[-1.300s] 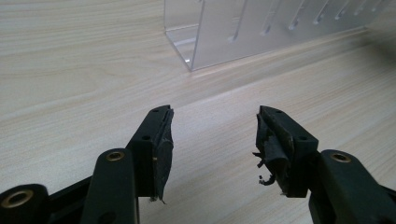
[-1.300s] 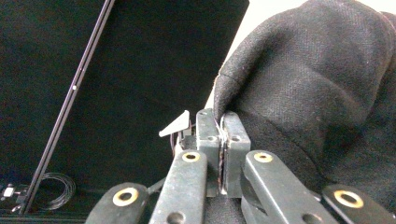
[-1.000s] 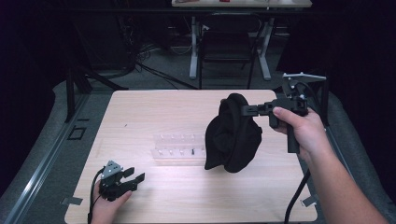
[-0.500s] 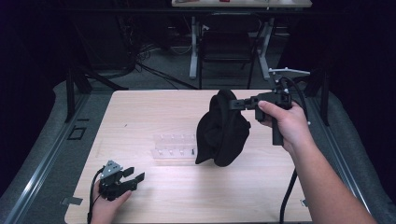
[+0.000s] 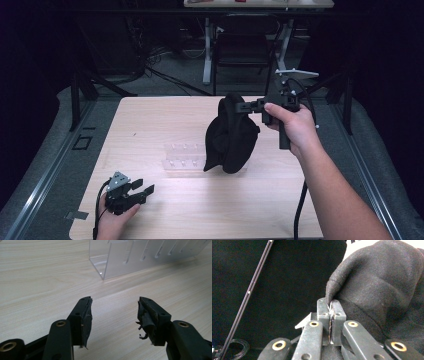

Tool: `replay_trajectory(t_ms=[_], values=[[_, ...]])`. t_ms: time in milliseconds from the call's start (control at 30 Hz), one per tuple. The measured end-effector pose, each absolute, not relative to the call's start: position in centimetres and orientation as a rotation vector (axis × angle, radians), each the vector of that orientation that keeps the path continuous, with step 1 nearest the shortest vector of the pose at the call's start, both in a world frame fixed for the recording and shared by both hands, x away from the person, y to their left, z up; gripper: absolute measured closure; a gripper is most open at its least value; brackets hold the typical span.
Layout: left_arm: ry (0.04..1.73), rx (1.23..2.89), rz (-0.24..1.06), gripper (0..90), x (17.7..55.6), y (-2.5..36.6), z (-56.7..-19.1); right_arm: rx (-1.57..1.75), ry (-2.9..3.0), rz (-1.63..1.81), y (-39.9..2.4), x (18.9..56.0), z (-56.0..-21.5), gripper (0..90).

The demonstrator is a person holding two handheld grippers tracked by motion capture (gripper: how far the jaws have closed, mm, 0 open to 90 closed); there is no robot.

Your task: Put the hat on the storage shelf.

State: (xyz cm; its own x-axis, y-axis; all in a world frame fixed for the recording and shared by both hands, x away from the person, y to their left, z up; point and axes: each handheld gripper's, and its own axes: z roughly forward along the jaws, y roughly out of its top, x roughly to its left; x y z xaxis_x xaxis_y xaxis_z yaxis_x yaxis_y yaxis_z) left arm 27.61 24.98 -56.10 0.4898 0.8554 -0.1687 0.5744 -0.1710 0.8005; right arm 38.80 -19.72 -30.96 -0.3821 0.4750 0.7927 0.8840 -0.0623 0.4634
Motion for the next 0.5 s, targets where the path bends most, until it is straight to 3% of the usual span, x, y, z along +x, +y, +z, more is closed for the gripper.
replay_trajectory(t_ms=[500], values=[[1.192,1.866,0.402,44.9,27.7,24.9,-56.2,-1.495,-1.833,-1.423,-19.3,40.4,-31.3,88.6]])
